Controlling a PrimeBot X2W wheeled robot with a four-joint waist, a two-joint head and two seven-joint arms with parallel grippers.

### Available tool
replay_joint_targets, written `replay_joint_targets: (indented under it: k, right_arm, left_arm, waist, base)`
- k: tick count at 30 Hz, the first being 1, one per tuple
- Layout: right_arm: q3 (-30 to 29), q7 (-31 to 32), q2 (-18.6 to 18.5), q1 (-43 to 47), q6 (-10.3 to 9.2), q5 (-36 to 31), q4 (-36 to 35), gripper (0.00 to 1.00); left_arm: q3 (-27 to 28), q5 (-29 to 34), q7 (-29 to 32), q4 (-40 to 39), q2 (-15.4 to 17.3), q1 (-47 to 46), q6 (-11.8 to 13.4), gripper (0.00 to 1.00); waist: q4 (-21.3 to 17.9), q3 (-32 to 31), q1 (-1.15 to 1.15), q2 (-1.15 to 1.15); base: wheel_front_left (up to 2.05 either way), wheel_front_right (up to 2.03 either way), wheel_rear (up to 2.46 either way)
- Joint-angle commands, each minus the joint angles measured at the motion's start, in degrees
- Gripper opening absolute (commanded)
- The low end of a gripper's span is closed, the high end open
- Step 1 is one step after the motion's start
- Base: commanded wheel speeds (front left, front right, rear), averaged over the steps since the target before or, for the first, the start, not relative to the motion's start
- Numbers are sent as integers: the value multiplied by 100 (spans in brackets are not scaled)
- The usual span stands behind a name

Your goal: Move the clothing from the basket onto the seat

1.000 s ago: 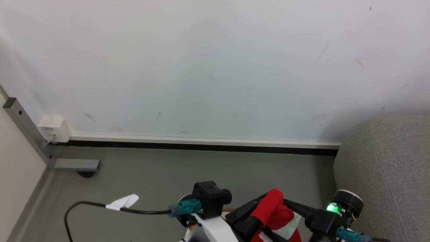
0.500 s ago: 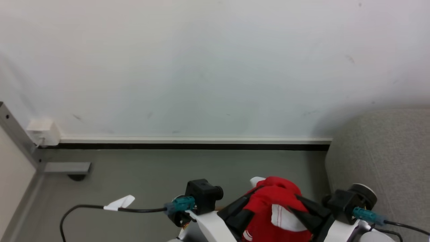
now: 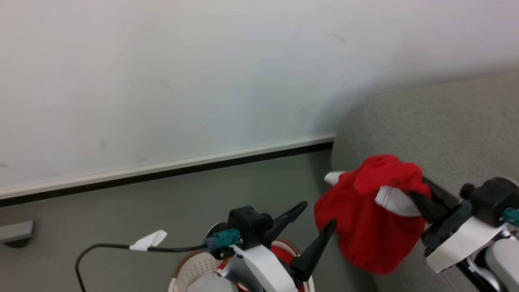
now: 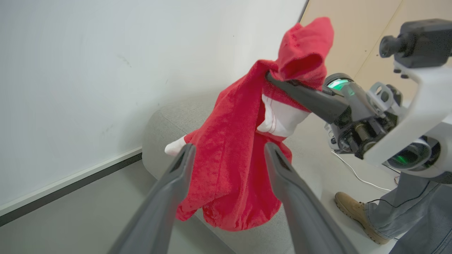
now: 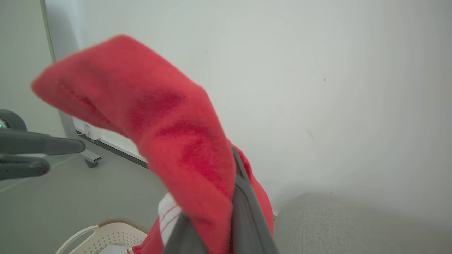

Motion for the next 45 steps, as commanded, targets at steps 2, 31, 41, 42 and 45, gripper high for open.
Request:
replay_joint_targets:
  k: [2, 31, 41, 42, 45]
  right_arm:
    - [-238, -31, -52, 8, -16, -74, -70, 0]
    - [-4654, 142, -222, -2838, -16, -540, 1489, 0]
    - [-5280, -123, 88, -3276, -16, -1574, 3473, 0]
    - [-5284, -152, 141, -3203, -16, -1671, 3638, 37]
    - [-5330, -247, 320, -2997, -16, -1876, 4020, 100]
  left_arm:
    - [-13, 59, -40, 41, -14, -117, -29, 100]
    - [102, 865, 343, 672, -583, -3308, -558, 100]
    - [-16, 894, 116, 960, -775, -3623, -546, 100]
    - [-33, 886, 77, 989, -785, -3602, -547, 100]
    - [-62, 830, -30, 1089, -799, -3492, -559, 100]
  waist:
    - [-413, 353, 0, -1]
    - [307, 3944, 0, -1]
    - [533, 4357, 0, -1]
    - [527, 4333, 0, -1]
    - [513, 4185, 0, -1]
  base:
    - [0, 0, 0]
    - [0, 0, 0]
    - [0, 0, 0]
    - [0, 0, 0]
    - [0, 0, 0]
